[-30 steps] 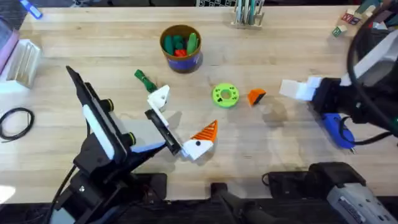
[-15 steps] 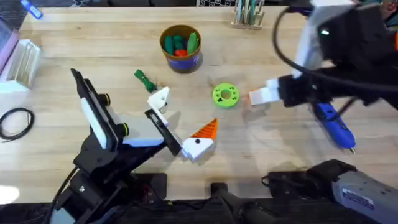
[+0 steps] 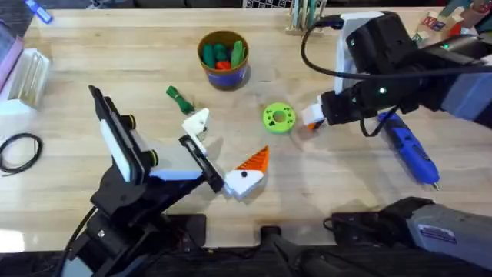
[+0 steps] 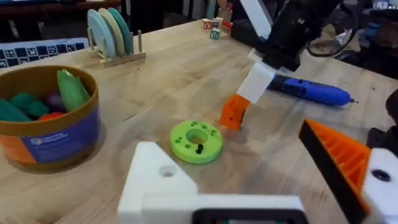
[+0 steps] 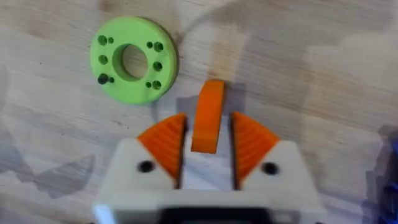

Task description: Pick up the gripper from the table and insert it into the empty holder that is missing its gripper. Then pick up a screw, insert it into the mounting hole, and use the screwdriver to tighten it. Finally, clean up the table by picking up the vegetable and placing it into the bucket.

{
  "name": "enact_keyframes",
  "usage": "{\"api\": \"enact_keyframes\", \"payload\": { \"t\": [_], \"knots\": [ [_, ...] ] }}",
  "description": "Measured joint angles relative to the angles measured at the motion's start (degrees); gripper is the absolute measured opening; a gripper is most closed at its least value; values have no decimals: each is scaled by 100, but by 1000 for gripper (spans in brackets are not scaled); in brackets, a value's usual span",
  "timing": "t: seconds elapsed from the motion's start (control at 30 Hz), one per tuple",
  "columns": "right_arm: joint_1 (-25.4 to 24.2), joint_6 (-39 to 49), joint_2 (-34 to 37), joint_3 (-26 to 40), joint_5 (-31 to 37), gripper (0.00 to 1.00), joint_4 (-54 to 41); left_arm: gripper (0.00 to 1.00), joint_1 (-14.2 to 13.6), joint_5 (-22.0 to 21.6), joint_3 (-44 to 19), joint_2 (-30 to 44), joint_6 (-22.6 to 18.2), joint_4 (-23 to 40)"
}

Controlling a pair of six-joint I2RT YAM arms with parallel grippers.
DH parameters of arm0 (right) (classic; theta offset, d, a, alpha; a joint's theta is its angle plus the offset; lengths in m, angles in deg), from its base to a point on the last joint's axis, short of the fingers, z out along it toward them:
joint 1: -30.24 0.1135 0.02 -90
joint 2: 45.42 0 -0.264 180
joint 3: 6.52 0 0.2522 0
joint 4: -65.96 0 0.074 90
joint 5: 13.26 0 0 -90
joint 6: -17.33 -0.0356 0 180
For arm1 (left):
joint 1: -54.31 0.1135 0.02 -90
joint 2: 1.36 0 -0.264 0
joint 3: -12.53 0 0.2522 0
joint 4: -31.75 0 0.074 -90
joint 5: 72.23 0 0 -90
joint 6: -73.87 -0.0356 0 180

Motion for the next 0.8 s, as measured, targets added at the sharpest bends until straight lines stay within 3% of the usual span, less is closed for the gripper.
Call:
{"api": "enact_keyframes", "payload": {
  "t": [0.1, 0.13, 0.17, 0.4, 0.6, 0.8],
  "knots": [
    [0, -21, 0, 0, 13, 138, -18, 986, 0, 0, 0, 0, 4, 0],
    [0, -55, 0, 5, 19, 41, -18, 985, 0, 0, 0, 0, 12, 0],
    [0, -57, 0, 13, 23, 17, -20, 985, 0, 0, 0, 0, 13, 0],
    [79, -61, -332, 362, -343, 12, -405, 986, 0, 0, 0, 0, 15, 0],
    [114, -69, -1105, 464, -2370, 10, 562, 986, 0, 0, 0, 0, 15, 0],
    [154, -404, -584, 280, -4450, 9, 1704, 986, 0, 0, 0, 0, 15, 0]
  ]
}}
